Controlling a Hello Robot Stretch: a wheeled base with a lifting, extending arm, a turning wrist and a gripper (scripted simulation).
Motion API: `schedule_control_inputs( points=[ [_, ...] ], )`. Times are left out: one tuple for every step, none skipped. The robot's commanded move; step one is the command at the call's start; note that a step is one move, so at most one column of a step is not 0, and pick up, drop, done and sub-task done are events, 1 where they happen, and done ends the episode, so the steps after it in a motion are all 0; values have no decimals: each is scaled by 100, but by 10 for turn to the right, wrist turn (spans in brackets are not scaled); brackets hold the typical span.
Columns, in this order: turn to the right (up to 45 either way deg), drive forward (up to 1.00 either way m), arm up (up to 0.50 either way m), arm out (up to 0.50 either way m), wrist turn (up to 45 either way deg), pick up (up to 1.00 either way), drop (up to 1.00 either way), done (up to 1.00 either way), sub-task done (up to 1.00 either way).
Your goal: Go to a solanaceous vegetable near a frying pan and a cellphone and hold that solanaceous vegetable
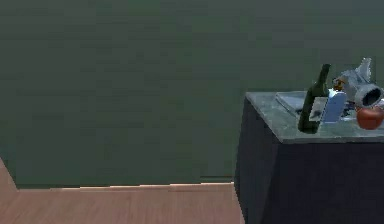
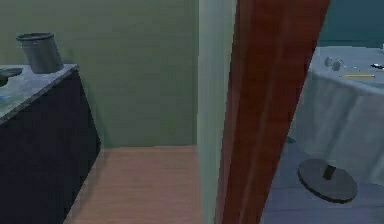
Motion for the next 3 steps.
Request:
schedule_control_inputs(
  points=[
    [360, 0, 0, 0, 0, 0, 0, 0, 0],
    [0, 25, 0, 0, 0, 0, 0, 0, 0],
    [270, 0, 0, 0, 0, 0, 0, 0, 0]
  ],
)
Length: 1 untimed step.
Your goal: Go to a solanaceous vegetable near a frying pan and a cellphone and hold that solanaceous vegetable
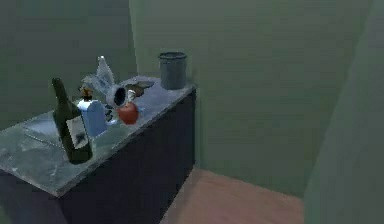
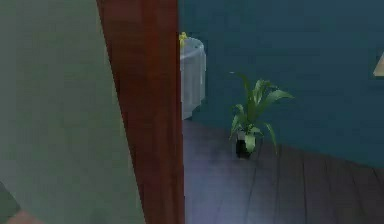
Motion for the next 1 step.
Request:
schedule_control_inputs(
  points=[
    [0, 55, 0, 0, 0, 0, 0, 0, 0]
  ],
)
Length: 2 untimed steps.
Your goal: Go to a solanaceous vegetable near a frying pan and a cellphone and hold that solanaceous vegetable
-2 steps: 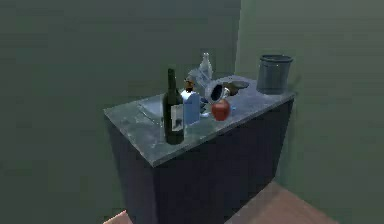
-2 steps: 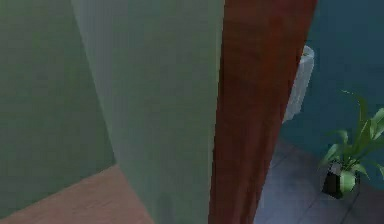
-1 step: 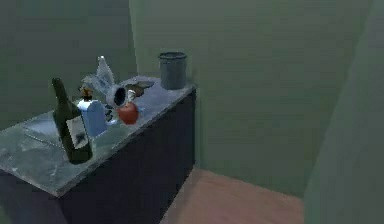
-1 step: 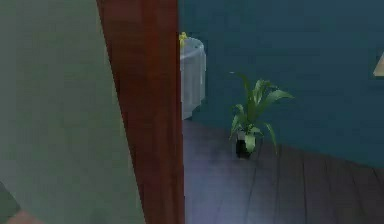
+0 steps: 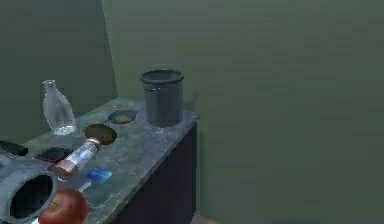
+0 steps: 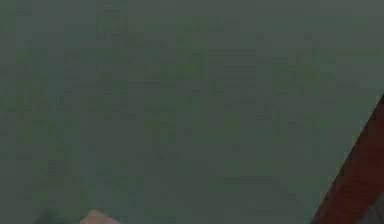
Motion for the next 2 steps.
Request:
schedule_control_inputs(
  points=[
    [210, 0, 0, 0, 0, 0, 0, 0, 0],
    [0, 15, 0, 0, 0, 0, 0, 0, 0]
  ],
)
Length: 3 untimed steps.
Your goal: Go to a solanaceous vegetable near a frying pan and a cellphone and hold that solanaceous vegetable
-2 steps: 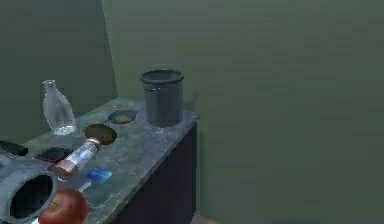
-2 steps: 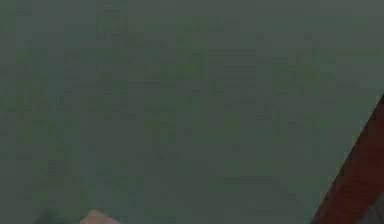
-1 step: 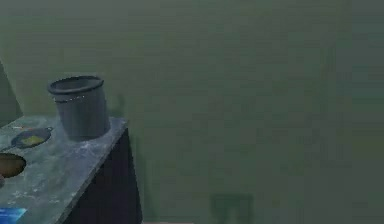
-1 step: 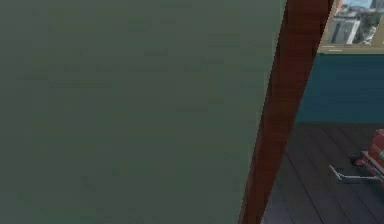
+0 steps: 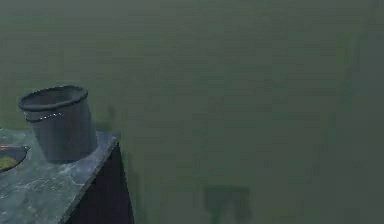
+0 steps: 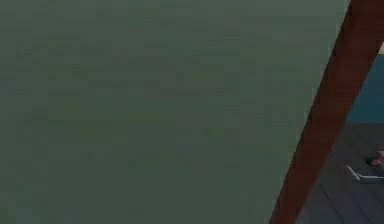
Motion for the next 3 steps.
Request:
schedule_control_inputs(
  points=[
    [-450, 0, 0, 0, 0, 0, 0, 0, 0],
    [-450, 0, 0, 0, 0, 0, 0, 0, 0],
    [-450, 0, 0, 0, 0, 0, 0, 0, 0]
  ],
)
